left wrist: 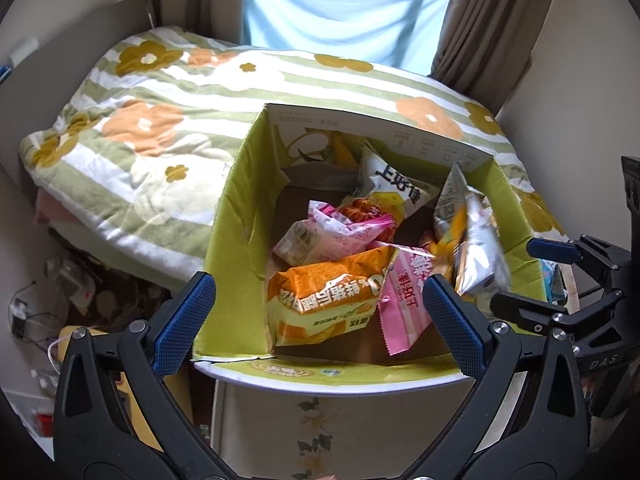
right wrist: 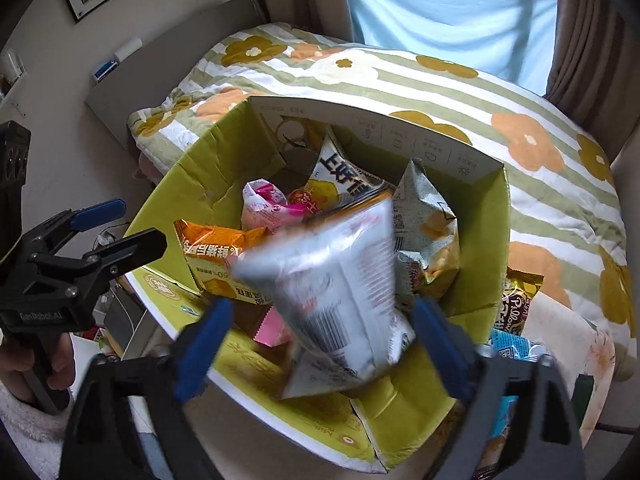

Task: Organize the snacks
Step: 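Carry both bags over the box and open both tools to drop them inside, then move both tools back over the remaining snacks on the table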

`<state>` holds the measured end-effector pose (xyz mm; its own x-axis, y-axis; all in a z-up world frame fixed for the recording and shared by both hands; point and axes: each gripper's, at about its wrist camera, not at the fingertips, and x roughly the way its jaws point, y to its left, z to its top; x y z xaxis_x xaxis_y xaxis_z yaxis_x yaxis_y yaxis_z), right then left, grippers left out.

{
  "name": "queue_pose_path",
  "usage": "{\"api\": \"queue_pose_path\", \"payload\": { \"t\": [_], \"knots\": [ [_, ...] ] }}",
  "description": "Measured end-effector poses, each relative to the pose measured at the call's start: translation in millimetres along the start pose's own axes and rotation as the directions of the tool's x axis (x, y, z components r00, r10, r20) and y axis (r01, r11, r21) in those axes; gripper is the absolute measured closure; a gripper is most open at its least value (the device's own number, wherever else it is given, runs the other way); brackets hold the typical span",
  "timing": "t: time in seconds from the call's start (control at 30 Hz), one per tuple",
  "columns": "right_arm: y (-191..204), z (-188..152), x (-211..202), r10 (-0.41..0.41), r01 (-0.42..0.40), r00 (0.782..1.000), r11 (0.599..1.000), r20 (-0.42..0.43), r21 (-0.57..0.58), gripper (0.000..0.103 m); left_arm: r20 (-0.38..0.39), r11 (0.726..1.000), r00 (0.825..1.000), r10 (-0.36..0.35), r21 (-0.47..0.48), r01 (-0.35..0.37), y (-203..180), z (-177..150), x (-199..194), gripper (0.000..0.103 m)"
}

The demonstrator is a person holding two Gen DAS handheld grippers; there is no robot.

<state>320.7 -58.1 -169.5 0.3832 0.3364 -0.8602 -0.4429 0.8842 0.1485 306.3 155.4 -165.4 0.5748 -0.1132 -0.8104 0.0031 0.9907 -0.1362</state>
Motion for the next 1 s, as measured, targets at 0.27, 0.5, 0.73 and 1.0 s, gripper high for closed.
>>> {"api": "queue_pose_path", "payload": {
  "t": [0.27, 0.5, 0.73, 1.0],
  "knots": [
    [2, -3, -7, -0.014, 0.013, 0.999, 1.000, 0.044, 0.012, 0.008, -0.014, 1.000, 1.000, -0.013, -0.027, 0.013, 6, -3, 1, 0.000],
    [3, -6, -23, -0.056, 0.055, 0.994, 0.998, 0.096, 0.017, 0.008, 0.010, 1.000, 1.000, -0.016, 0.017, 0.016, 0, 1, -8, 0.000],
    [0, -21, -43, -0.081, 0.071, 0.990, 0.993, 0.112, 0.096, 0.008, 0.024, 0.997, 0.998, -0.063, 0.050, 0.061, -3, 2, -12, 0.000],
    [-7, -46, -72, -0.100, 0.078, 0.987, 0.983, 0.127, 0.166, 0.008, 0.041, 0.988, 0.996, -0.084, 0.132, 0.078, -34, 2, -24, 0.000]
  ]
}}
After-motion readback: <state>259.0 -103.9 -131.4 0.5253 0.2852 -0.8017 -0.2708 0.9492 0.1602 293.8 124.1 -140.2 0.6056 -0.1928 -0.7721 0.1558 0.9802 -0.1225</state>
